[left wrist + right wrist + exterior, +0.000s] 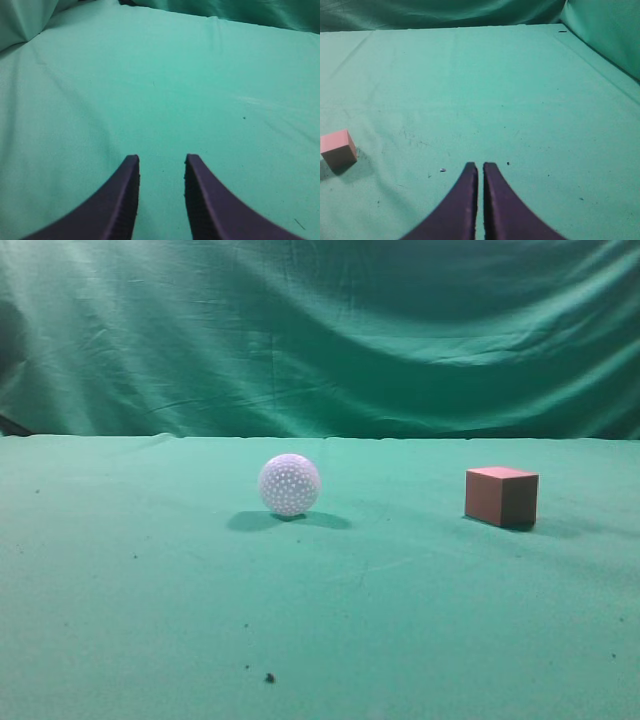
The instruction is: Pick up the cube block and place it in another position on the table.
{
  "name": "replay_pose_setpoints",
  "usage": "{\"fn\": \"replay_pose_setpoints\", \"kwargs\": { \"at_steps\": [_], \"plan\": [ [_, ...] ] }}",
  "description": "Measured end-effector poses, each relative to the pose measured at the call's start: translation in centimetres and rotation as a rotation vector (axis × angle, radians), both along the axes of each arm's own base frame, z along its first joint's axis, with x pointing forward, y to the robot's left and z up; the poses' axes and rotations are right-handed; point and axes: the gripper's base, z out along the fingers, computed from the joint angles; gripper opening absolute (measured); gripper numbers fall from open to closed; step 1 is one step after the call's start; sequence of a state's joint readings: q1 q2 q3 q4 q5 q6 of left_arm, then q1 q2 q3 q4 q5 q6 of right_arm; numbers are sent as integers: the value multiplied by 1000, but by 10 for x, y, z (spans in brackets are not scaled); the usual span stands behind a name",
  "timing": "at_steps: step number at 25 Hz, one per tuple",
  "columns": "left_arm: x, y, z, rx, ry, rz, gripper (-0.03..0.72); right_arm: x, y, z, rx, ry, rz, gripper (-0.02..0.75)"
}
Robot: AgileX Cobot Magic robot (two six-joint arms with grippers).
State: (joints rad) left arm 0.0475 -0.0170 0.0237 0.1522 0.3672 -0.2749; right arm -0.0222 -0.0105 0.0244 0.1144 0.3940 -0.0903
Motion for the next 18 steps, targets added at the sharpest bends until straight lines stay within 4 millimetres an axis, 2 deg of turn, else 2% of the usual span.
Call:
{"fn": "replay_pose_setpoints", "kwargs": {
  "at_steps": [18],
  "plan": [
    [0,0,0,0,0,0,262,0,0,0,-12,0,4,0]
  ]
}}
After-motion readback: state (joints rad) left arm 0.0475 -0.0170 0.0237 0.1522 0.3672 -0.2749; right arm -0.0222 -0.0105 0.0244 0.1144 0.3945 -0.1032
